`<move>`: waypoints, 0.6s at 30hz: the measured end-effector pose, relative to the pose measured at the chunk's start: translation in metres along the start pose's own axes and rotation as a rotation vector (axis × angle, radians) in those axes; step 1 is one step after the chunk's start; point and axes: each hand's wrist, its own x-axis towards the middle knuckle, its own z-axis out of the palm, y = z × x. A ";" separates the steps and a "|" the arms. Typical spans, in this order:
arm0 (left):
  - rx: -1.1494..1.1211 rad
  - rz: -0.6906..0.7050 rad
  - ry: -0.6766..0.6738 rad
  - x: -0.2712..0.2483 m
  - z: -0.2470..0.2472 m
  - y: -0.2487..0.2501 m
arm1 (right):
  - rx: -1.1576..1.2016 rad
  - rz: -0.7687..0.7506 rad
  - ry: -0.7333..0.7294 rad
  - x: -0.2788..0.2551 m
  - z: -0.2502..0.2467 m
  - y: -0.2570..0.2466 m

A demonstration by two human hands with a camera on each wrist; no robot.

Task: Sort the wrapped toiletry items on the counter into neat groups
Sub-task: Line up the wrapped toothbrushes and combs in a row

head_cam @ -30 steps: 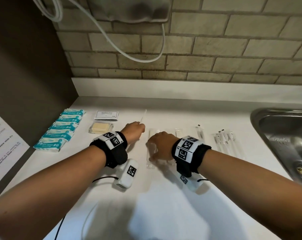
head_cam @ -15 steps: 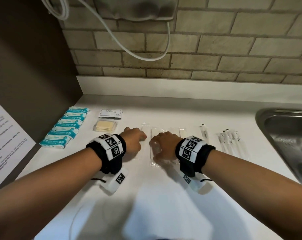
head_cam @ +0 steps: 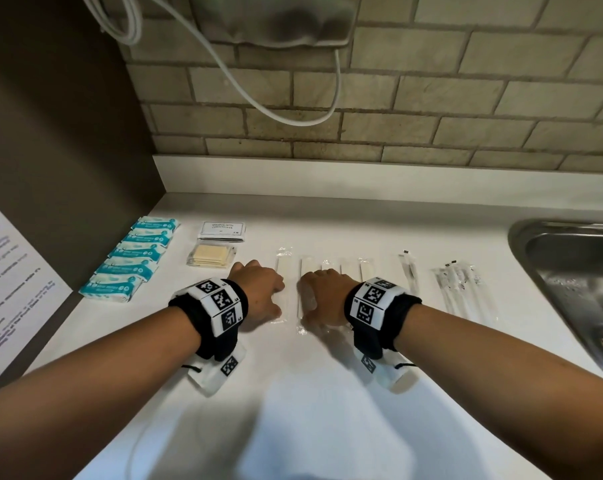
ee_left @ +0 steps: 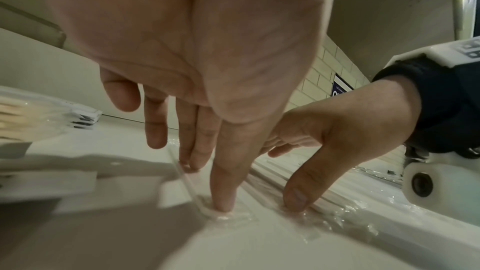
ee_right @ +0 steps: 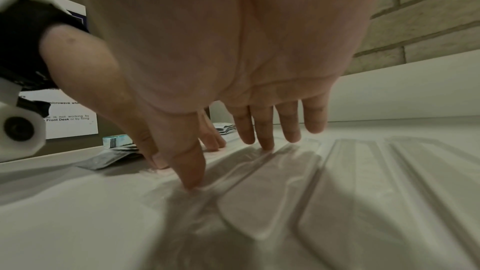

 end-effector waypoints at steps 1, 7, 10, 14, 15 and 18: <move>0.007 0.007 0.003 -0.001 -0.001 0.000 | 0.000 0.004 0.003 0.000 0.001 -0.001; 0.041 0.040 0.006 -0.002 -0.006 0.001 | 0.005 0.006 -0.005 0.000 0.002 -0.001; 0.044 0.046 0.013 -0.002 -0.006 0.001 | 0.005 0.007 -0.003 0.000 0.001 -0.001; 0.036 0.040 0.009 -0.002 -0.007 0.001 | 0.008 0.008 -0.013 0.000 0.001 -0.001; 0.043 0.038 0.007 -0.002 -0.008 0.001 | 0.005 0.007 -0.015 0.000 0.001 -0.001; 0.044 0.026 -0.007 0.000 -0.006 0.001 | 0.005 0.006 -0.020 -0.001 -0.001 -0.001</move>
